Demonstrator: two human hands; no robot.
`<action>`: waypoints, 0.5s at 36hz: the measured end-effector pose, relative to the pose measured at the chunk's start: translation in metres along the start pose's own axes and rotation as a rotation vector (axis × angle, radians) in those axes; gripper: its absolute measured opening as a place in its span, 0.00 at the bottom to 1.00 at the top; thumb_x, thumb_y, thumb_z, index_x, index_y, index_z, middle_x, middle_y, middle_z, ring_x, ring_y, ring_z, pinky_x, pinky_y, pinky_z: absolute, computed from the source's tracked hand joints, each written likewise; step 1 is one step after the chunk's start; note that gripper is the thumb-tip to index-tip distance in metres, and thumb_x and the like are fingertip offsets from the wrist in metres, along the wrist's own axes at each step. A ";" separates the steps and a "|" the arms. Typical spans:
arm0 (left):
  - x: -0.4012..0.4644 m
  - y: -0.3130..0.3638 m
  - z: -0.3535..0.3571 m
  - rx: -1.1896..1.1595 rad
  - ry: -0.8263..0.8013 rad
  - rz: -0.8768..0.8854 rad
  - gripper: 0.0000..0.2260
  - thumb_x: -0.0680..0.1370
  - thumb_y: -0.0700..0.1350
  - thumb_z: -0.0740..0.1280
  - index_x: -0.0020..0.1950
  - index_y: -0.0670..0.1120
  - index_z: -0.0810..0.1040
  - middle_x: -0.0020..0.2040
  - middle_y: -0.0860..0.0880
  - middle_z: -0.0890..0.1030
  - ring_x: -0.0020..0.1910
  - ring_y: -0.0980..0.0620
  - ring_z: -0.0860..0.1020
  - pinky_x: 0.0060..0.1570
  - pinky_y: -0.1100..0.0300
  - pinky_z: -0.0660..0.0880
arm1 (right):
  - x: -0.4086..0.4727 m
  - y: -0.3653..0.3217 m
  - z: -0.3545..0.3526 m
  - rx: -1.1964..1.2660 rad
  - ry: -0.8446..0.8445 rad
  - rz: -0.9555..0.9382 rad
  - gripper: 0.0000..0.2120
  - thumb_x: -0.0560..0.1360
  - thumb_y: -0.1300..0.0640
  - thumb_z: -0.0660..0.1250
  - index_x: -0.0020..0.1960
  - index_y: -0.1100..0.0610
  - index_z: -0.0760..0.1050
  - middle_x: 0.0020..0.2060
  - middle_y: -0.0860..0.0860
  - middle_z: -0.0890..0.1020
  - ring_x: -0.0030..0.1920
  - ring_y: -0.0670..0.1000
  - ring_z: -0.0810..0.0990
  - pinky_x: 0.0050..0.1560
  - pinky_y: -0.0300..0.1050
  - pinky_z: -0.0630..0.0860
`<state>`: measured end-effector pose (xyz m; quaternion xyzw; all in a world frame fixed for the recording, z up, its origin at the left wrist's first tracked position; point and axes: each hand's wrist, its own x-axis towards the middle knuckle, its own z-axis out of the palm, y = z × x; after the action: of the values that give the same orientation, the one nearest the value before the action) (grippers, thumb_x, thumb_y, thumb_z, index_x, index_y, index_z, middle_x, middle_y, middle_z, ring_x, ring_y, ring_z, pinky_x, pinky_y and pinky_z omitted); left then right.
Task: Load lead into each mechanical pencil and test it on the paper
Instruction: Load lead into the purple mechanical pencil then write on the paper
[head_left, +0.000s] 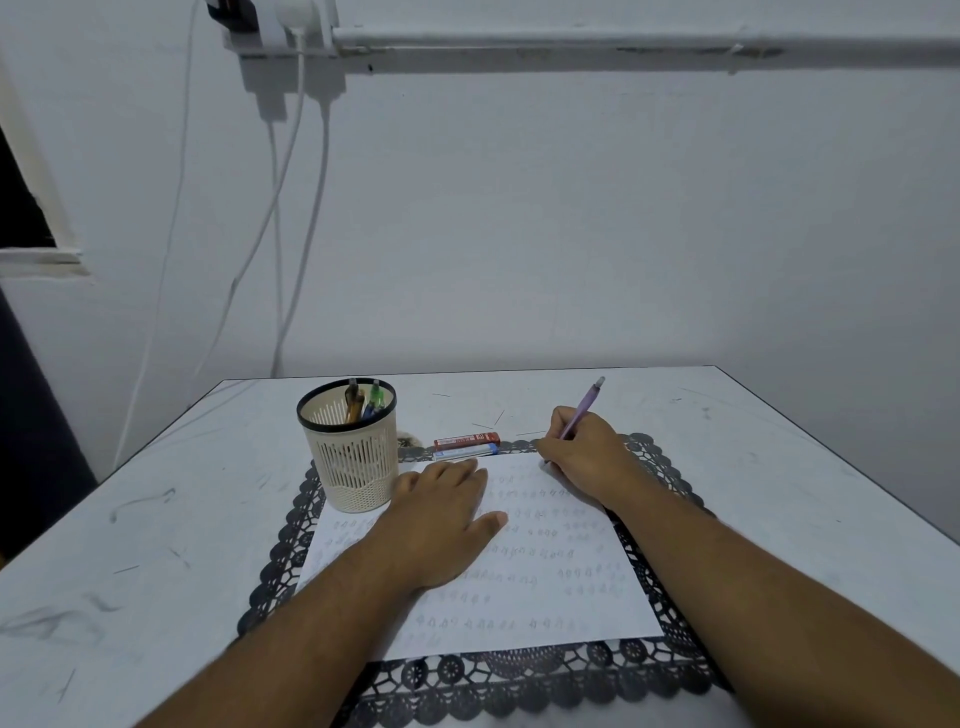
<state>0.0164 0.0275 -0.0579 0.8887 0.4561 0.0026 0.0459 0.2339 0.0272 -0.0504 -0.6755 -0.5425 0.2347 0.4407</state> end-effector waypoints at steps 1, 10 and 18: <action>0.000 0.000 0.000 0.001 -0.001 0.000 0.30 0.85 0.63 0.50 0.84 0.52 0.53 0.85 0.53 0.51 0.83 0.49 0.50 0.79 0.42 0.48 | 0.000 0.000 0.000 -0.010 -0.001 -0.004 0.11 0.76 0.65 0.70 0.38 0.59 0.71 0.35 0.58 0.78 0.33 0.50 0.76 0.26 0.32 0.69; 0.000 -0.001 0.002 -0.005 0.015 0.011 0.29 0.85 0.63 0.50 0.84 0.52 0.55 0.85 0.52 0.52 0.83 0.49 0.51 0.79 0.42 0.49 | 0.004 0.003 0.003 0.012 0.040 -0.003 0.09 0.75 0.66 0.71 0.39 0.61 0.73 0.34 0.58 0.77 0.31 0.49 0.74 0.25 0.32 0.68; 0.000 0.000 0.002 -0.004 0.024 0.016 0.29 0.85 0.63 0.50 0.83 0.51 0.56 0.85 0.52 0.53 0.82 0.49 0.52 0.79 0.42 0.50 | 0.000 0.004 0.000 0.121 0.057 -0.015 0.06 0.74 0.68 0.69 0.41 0.66 0.72 0.33 0.58 0.76 0.34 0.52 0.74 0.31 0.40 0.71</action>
<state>0.0164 0.0272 -0.0598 0.8922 0.4495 0.0145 0.0422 0.2361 0.0267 -0.0537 -0.6499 -0.5196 0.2447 0.4978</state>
